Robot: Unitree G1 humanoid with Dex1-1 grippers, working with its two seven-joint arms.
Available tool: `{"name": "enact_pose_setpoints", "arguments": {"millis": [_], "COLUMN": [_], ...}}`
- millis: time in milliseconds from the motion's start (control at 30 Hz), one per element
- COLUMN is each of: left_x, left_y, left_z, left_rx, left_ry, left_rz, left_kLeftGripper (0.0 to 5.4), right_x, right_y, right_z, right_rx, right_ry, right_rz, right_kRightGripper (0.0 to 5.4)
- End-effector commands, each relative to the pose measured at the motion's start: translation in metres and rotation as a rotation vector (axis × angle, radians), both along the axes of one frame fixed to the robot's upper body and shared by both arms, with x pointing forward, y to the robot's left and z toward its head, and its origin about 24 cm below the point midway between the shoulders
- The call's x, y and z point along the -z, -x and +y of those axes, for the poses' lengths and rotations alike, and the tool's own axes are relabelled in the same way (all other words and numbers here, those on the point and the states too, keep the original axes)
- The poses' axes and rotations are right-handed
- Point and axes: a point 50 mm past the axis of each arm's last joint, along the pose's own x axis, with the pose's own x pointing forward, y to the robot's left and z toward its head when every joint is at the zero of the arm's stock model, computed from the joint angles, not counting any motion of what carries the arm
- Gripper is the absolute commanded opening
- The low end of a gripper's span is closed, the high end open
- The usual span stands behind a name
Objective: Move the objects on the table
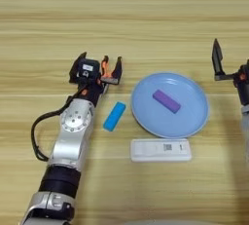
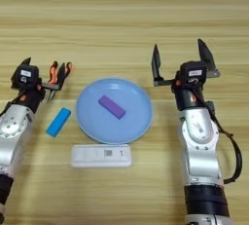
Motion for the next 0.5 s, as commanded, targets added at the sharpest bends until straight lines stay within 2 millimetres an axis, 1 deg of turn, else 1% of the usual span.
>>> {"name": "enact_pose_setpoints", "arguments": {"millis": [33, 200, 300, 500], "left_x": [0.006, 0.013, 0.022, 0.032], "left_y": [-0.01, -0.021, -0.029, -0.034], "left_z": [-0.008, -0.011, -0.014, -0.015], "left_rx": [0.003, -0.014, -0.016, -0.035], "left_ry": [-0.034, -0.037, -0.069, -0.065], "left_rz": [0.047, 0.106, 0.165, 0.217], "left_kLeftGripper": [5.4, 5.4, 5.4, 5.4], "right_x": [0.004, 0.005, 0.006, 0.005], "right_y": [0.001, 0.0, -0.001, -0.001], "right_z": [0.005, 0.008, 0.011, 0.012], "right_rx": [-0.005, -0.011, -0.017, -0.019], "right_ry": [0.0, -0.006, -0.012, -0.018], "right_rz": [0.009, 0.012, 0.012, 0.007], "right_kRightGripper": [5.38, 5.38, 5.38, 5.38]}}
